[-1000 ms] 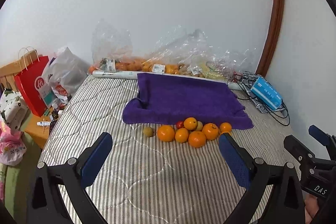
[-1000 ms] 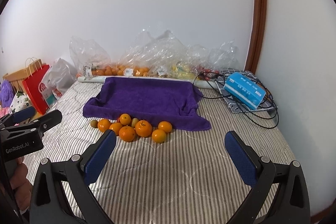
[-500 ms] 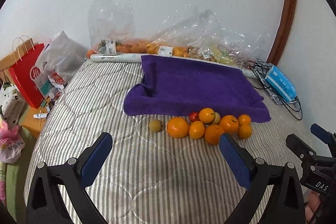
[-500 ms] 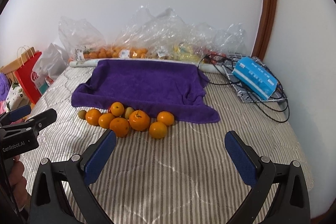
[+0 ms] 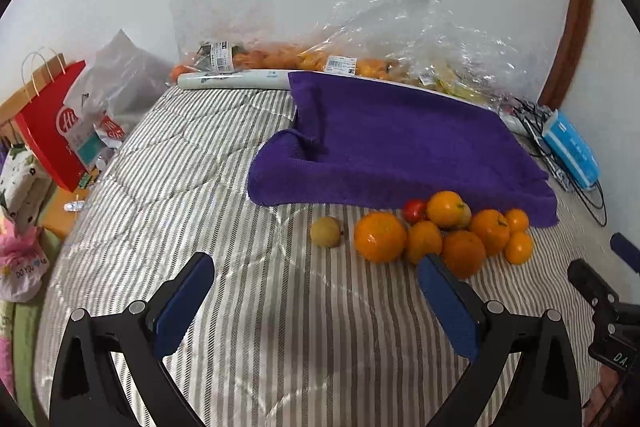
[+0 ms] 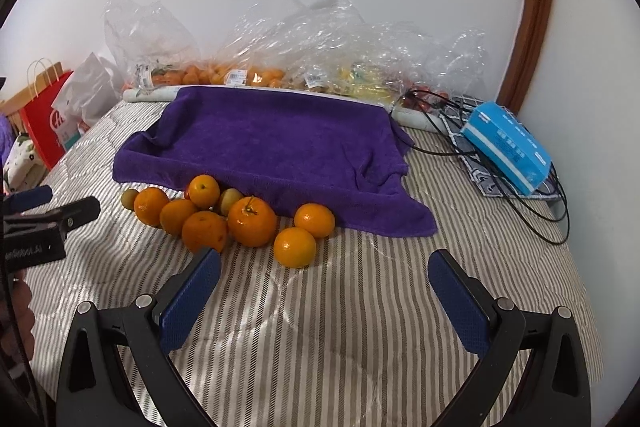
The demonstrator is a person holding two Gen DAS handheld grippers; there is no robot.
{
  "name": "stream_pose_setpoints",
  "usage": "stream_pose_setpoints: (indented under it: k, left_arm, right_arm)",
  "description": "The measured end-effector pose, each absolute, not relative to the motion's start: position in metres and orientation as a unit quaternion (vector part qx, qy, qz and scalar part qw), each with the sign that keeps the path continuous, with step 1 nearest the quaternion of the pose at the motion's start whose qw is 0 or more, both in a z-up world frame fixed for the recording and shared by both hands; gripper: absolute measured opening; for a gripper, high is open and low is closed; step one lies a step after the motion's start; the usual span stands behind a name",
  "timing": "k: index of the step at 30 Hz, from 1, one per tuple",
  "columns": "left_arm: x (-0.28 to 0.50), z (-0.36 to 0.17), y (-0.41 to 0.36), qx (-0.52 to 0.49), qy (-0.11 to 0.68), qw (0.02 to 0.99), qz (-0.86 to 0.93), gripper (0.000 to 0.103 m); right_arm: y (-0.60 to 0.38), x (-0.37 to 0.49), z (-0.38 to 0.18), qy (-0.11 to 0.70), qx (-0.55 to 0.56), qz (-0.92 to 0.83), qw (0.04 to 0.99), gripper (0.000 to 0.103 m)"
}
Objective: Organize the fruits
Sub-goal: 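Move both tools forward toward the oranges beside the purple towel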
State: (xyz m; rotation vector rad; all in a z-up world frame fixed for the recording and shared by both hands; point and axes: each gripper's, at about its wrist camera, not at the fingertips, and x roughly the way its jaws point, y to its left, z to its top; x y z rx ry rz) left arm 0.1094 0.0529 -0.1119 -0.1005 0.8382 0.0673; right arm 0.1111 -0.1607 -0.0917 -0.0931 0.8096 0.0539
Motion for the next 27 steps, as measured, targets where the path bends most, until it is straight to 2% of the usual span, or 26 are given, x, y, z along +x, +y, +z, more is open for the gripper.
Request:
stream_pose_setpoints:
  k: [14, 20, 27]
  left_arm:
    - [0.129, -0.152, 0.071, -0.059, 0.453, 0.889, 0.033, 0.101]
    - [0.13, -0.165, 0.076, -0.07, 0.467, 0.881, 0.025, 0.097]
    - [0.127, -0.167, 0.075, -0.061, 0.455, 0.888, 0.033, 0.097]
  right_arm:
    - [-0.194, 0.133, -0.116, 0.395, 0.005, 0.026, 0.918, 0.102]
    - [-0.201, 0.14, -0.123, 0.401, 0.022, 0.024, 0.915, 0.099]
    - [-0.198, 0.143, -0.126, 0.405, 0.021, 0.024, 0.914, 0.099]
